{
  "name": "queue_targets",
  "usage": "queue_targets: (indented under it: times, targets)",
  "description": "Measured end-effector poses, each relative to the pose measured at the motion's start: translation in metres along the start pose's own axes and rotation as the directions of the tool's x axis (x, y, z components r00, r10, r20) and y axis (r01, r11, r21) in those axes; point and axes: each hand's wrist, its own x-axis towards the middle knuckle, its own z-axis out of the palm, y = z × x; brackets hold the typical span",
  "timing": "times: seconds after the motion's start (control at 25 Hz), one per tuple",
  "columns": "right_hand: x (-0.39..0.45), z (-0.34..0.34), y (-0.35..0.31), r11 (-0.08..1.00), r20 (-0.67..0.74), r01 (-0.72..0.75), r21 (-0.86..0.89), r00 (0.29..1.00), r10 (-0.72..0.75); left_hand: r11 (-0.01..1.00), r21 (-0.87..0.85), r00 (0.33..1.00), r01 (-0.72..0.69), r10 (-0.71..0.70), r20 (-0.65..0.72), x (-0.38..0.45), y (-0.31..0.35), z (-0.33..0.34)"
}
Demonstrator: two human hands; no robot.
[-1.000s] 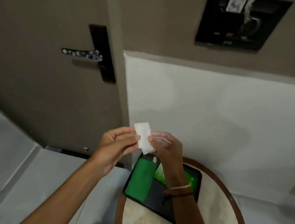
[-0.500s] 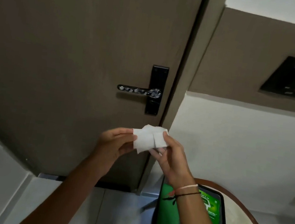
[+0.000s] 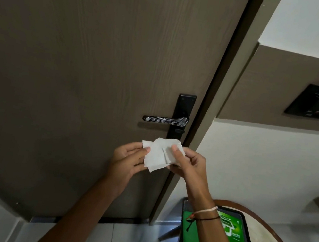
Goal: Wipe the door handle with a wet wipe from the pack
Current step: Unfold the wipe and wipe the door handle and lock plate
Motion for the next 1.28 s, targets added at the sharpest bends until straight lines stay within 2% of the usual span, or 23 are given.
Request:
queue_targets:
  times: [0.08, 0.12, 0.24, 0.32, 0.4, 0.48, 0.6, 0.72, 0.8, 0.84, 0.92, 1.04, 1.08, 1.16, 1.28]
  targets:
    - [0.003, 0.0, -0.007, 0.997, -0.039, -0.068, 0.035, 0.997, 0.069, 0.993, 0.091, 0.995, -0.075, 0.08, -0.051, 0.004, 0.001, 0.003]
    - [0.007, -0.001, -0.008, 0.998, -0.061, -0.059, -0.002, 0.996, 0.059, 0.986, 0.132, 0.992, -0.103, 0.111, -0.06, 0.006, 0.0, 0.003]
    - [0.02, -0.004, -0.013, 0.956, -0.033, 0.098, -0.276, 0.993, -0.111, 0.973, 0.193, 0.988, -0.128, 0.142, -0.063, 0.01, -0.001, 0.003]
    - [0.026, -0.003, -0.022, 0.9, 0.035, 0.166, -0.403, 0.986, -0.165, 0.981, 0.163, 0.989, -0.107, 0.122, -0.087, 0.013, -0.001, 0.006]
    - [0.034, -0.001, -0.029, 0.869, 0.126, 0.199, -0.453, 0.979, -0.158, 0.997, 0.066, 0.993, -0.028, 0.036, -0.112, 0.016, 0.003, 0.014]
    - [0.042, 0.0, -0.036, 0.876, 0.21, 0.203, -0.437, 0.97, -0.12, 0.997, 0.071, 0.997, 0.008, -0.003, -0.081, 0.021, 0.006, 0.021]
    - [0.057, -0.006, -0.042, 0.943, 0.291, 0.12, -0.309, 0.956, -0.026, 0.967, 0.238, 0.992, -0.09, 0.108, -0.061, 0.025, 0.009, 0.023]
    - [0.066, -0.018, -0.046, 0.983, 0.257, -0.052, -0.177, 0.962, 0.098, 0.96, 0.256, 0.989, -0.109, 0.13, -0.067, 0.029, 0.014, 0.016]
    - [0.068, -0.023, -0.047, 0.981, 0.216, -0.112, -0.159, 0.966, 0.145, 0.935, 0.334, 0.99, -0.121, 0.137, -0.024, 0.029, 0.017, 0.013]
    - [0.068, -0.024, -0.047, 0.978, 0.198, -0.1, -0.182, 0.971, 0.136, 0.917, 0.376, 0.99, -0.13, 0.142, -0.005, 0.03, 0.019, 0.014]
    - [0.066, -0.024, -0.05, 0.949, 0.187, 0.037, -0.314, 0.982, 0.023, 0.913, 0.376, 0.988, -0.155, 0.145, 0.056, 0.031, 0.021, 0.016]
    - [0.065, -0.022, -0.064, 0.846, 0.295, 0.257, -0.467, 0.947, -0.125, 0.971, 0.208, 0.985, -0.117, 0.087, 0.148, 0.033, 0.026, 0.023]
    - [0.065, -0.02, -0.07, 0.849, 0.308, 0.259, -0.46, 0.944, -0.121, 0.974, 0.199, 0.983, -0.112, 0.079, 0.166, 0.035, 0.027, 0.026]
    - [0.067, -0.02, -0.08, 0.896, 0.284, 0.192, -0.4, 0.956, -0.078, 0.949, 0.291, 0.983, -0.125, 0.079, 0.166, 0.037, 0.026, 0.031]
    - [0.068, -0.028, -0.085, 0.954, 0.179, 0.075, -0.29, 0.984, -0.023, 0.891, 0.437, 0.988, -0.121, 0.066, 0.14, 0.039, 0.022, 0.029]
